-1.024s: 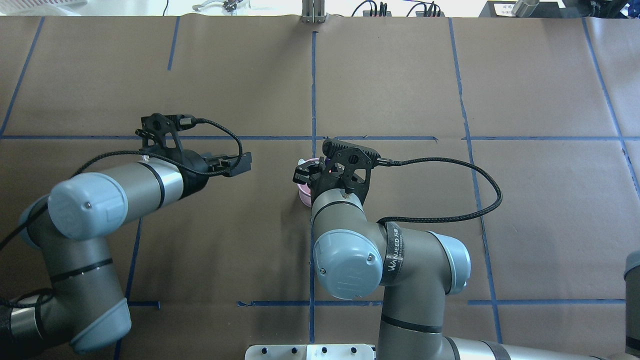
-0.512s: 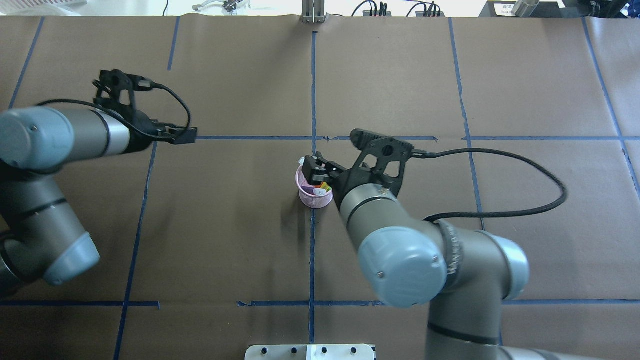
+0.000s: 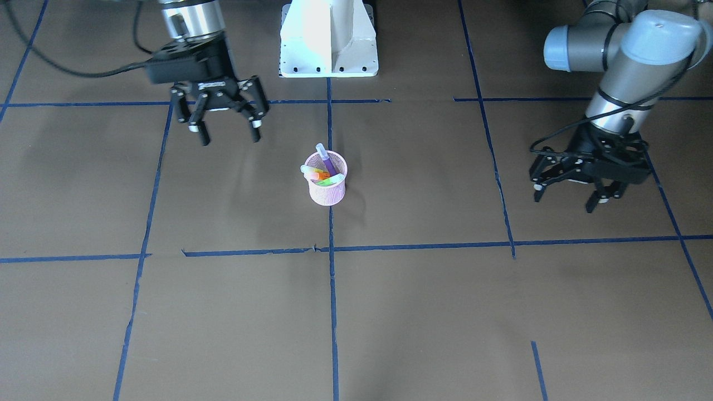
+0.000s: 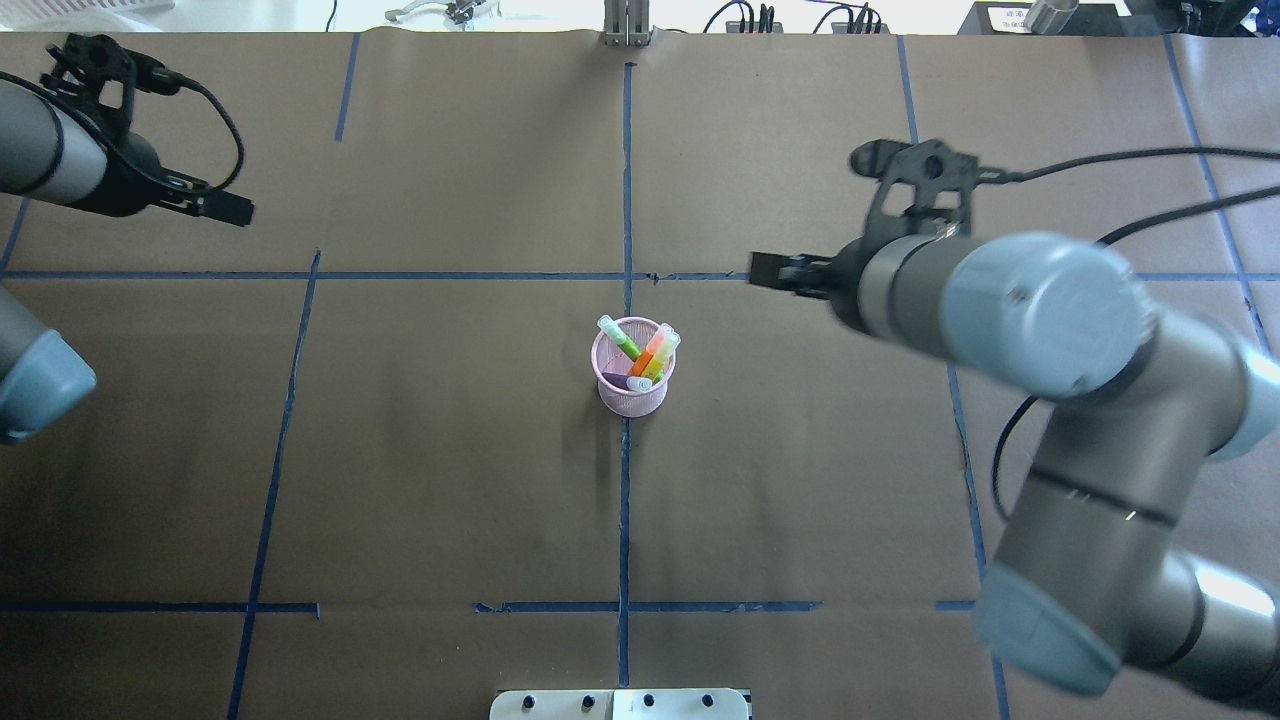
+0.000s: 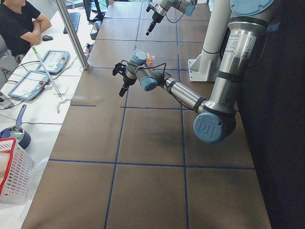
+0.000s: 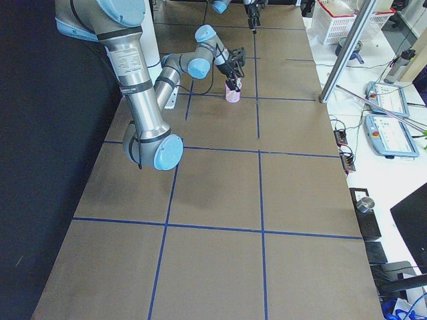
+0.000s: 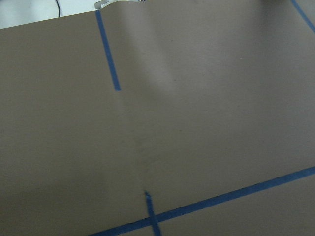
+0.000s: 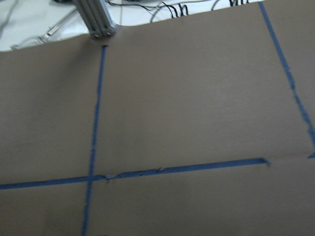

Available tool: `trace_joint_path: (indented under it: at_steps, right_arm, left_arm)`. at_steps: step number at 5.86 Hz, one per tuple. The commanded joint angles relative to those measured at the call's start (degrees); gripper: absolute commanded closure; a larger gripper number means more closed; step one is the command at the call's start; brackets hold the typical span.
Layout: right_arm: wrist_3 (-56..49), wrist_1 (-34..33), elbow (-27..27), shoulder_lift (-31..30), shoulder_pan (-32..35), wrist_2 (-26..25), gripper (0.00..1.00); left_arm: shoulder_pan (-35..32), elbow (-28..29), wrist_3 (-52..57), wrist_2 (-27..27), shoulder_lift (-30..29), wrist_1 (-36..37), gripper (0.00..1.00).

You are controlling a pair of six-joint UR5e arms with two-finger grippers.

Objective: Collect pens into pen holder

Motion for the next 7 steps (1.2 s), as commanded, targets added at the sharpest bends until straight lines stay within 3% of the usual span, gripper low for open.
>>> trace_joint_path:
  at_steps: [1,3,4,5,6,7]
  right_arm:
    - [-18.75,-0.17,-0.93,-8.53,16.86,21.16,0.00]
    - [-44.56,-0.09,-9.50,-15.48,35.32,38.49,0.00]
    - [-57.82,-0.35,-16.16,-16.47,42.45,41.96,0.00]
    - [-69.35,-0.35,-23.36,-16.91,47.92,42.09,0.00]
    - [-78.17,-2.00,-27.53,-17.35,52.58,42.87,0.00]
    - [-83.57,-5.67,-27.92,-18.58,56.11,43.23,0.00]
  left_arm:
    - [-6.49,-0.61,11.59,-2.75,0.69,7.43,0.00]
    - [-16.15,3.41,16.39,-12.56,1.65,8.51,0.00]
    - [-23.86,3.60,24.58,-19.92,5.84,8.25,0.00]
    - [-26.98,5.87,32.84,-23.73,7.27,9.64,0.00]
    - [-28.05,6.32,40.93,-23.86,8.07,16.61,0.00]
    - [-29.89,5.72,45.36,-23.69,8.69,23.90,0.00]
